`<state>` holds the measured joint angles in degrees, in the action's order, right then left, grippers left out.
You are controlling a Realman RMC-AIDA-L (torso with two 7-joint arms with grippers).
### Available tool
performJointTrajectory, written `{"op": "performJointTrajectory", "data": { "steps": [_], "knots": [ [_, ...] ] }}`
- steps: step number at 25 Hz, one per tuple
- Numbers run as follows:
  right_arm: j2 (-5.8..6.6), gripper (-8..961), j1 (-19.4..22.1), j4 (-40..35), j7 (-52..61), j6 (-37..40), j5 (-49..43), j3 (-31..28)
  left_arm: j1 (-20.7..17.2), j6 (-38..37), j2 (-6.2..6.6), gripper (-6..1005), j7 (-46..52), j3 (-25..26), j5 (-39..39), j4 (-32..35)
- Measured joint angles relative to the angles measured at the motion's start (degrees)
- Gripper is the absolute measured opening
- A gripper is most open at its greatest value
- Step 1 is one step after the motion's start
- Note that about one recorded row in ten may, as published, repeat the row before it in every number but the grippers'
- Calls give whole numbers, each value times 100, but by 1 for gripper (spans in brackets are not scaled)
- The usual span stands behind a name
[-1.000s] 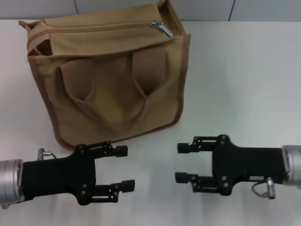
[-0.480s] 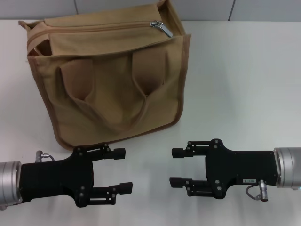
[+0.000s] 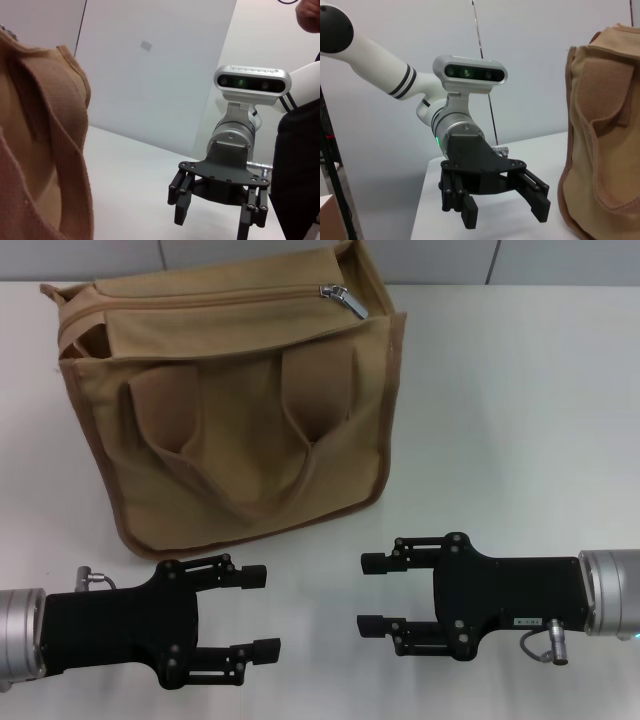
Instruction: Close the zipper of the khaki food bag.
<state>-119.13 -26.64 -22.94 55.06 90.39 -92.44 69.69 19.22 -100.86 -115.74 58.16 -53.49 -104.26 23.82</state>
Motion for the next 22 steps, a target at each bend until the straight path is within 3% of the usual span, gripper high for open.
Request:
{"op": "performJointTrajectory", "data": {
  "steps": [10, 22],
  "knots": [
    [-5, 637, -40, 60, -79, 111, -15, 0, 12, 1, -3, 802, 29, -3, -8, 0],
    [-5, 790, -26, 70, -108, 110, 10, -31, -9, -22, -1, 802, 8, -4, -6, 0]
  ]
}}
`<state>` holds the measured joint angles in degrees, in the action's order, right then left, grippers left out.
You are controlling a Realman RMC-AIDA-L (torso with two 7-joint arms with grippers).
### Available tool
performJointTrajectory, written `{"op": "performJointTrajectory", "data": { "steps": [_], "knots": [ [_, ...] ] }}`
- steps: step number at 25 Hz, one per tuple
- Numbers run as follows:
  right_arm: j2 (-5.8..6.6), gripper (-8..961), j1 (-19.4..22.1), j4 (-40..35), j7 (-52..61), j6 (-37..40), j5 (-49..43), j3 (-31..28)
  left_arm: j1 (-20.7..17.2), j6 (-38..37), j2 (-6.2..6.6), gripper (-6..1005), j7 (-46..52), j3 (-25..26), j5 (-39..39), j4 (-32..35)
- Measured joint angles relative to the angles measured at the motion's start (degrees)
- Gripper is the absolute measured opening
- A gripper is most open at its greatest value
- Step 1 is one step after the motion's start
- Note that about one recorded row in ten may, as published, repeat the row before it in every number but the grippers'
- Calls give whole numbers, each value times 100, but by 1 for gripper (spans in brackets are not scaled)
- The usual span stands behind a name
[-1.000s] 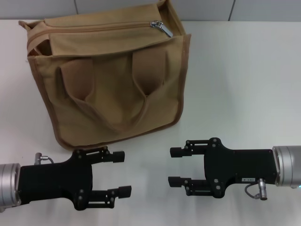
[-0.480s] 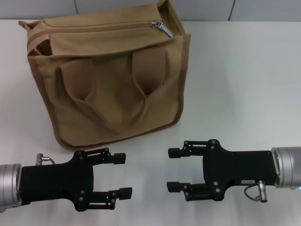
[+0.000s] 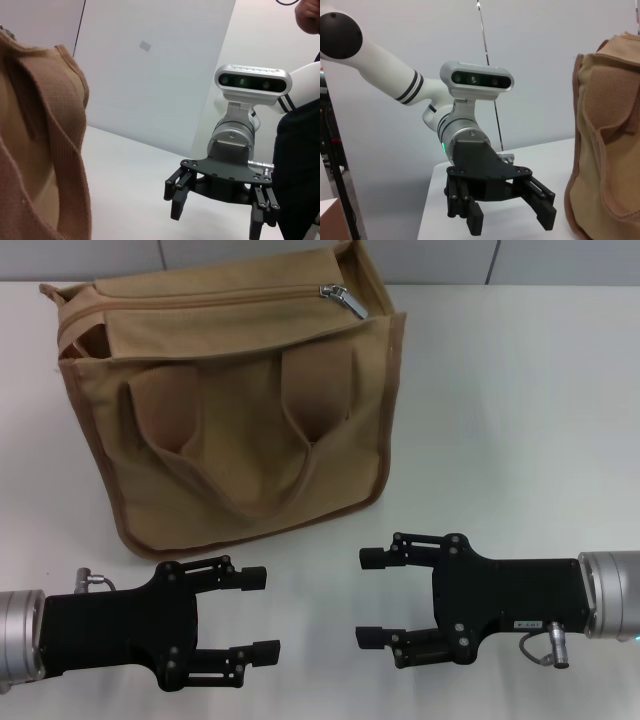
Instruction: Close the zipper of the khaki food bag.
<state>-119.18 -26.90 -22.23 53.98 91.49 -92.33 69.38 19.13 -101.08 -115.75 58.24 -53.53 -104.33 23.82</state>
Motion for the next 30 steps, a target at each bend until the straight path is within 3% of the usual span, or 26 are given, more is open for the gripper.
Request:
{"op": "performJointTrajectory", "data": {
  "steps": [30],
  "knots": [
    [0, 790, -13, -3, -11, 0, -22, -13, 3, -8, -8, 802, 21, -9, 0, 0]
  ]
}}
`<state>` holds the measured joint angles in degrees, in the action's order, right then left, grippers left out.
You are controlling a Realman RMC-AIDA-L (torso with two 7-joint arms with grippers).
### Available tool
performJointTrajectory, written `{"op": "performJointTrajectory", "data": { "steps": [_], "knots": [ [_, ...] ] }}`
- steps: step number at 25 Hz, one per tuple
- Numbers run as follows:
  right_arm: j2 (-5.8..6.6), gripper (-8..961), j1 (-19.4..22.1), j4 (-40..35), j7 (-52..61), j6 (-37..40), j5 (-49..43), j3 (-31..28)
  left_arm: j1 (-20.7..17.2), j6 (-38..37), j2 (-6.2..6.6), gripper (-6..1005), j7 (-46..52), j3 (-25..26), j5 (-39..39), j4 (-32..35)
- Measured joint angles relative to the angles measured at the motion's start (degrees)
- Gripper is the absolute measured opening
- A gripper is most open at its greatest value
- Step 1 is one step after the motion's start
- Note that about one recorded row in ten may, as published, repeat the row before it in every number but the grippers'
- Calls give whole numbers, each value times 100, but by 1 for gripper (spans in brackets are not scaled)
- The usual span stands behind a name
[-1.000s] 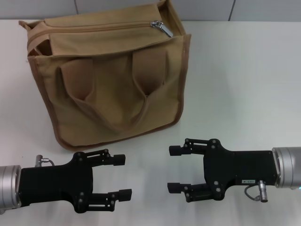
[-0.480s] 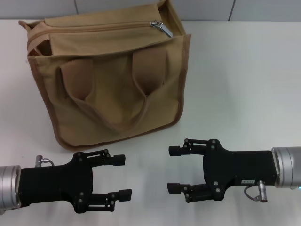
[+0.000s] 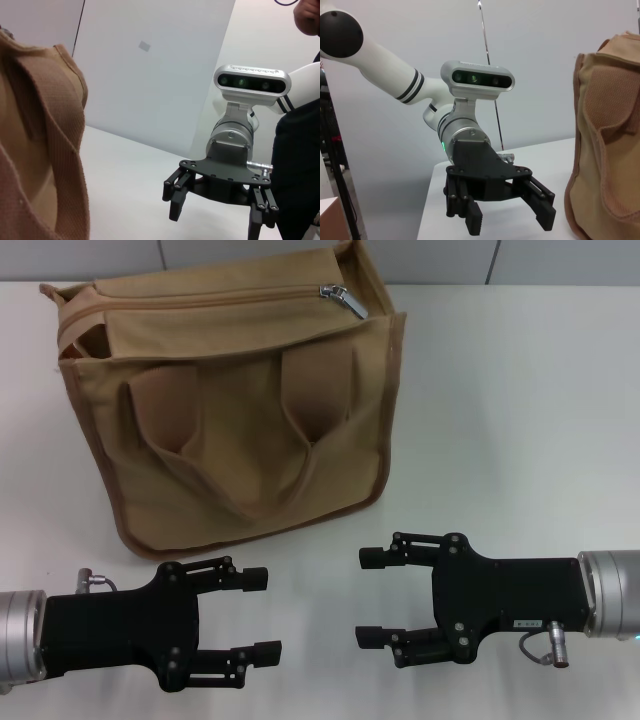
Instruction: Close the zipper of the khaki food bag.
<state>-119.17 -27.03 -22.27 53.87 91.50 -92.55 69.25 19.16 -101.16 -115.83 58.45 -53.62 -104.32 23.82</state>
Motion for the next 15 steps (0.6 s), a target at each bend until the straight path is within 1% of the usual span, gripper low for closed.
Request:
{"op": "performJointTrajectory", "data": {
  "steps": [15],
  "knots": [
    [0, 790, 12, 2, -9, 0, 0, 18, 17, 1, 1, 802, 15, 10, 0, 0]
  ]
}}
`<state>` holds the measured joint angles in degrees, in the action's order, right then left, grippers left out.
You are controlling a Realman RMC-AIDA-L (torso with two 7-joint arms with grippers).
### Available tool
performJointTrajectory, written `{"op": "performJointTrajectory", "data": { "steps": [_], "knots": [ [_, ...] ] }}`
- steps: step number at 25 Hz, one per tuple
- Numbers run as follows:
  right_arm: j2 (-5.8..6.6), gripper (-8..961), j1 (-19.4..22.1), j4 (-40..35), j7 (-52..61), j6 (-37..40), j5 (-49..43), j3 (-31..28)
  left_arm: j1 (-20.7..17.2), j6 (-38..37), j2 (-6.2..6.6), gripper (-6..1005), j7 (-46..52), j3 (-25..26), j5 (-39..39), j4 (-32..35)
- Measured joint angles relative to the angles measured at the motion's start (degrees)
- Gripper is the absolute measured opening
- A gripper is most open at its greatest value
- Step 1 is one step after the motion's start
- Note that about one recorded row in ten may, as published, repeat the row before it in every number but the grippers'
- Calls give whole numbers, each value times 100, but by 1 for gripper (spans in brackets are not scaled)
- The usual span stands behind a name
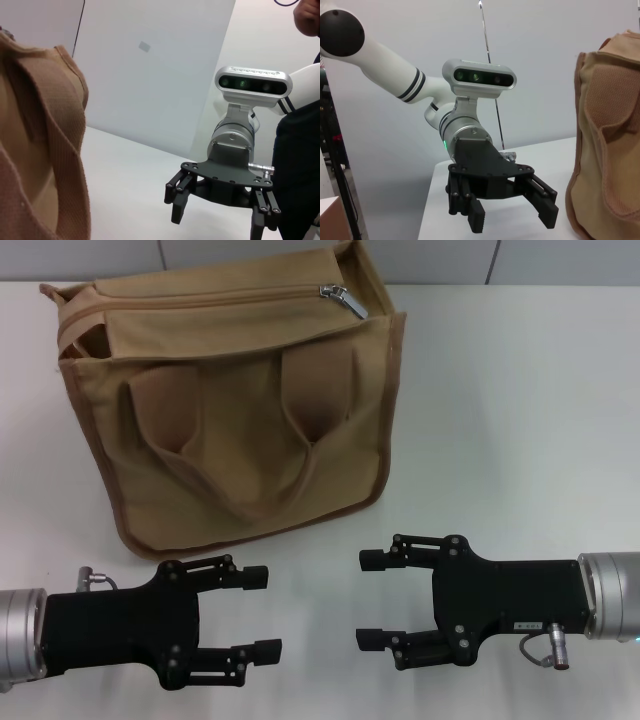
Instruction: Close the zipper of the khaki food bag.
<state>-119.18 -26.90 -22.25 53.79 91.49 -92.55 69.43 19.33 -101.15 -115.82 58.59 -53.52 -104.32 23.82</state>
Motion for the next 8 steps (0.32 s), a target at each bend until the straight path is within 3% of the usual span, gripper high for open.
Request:
{"op": "performJointTrajectory", "data": {
  "steps": [8],
  "knots": [
    [0, 790, -3, -2, 0, 0, 0, -8, 0, 0, -3, 802, 3, 0, 0, 0]
  ]
}}
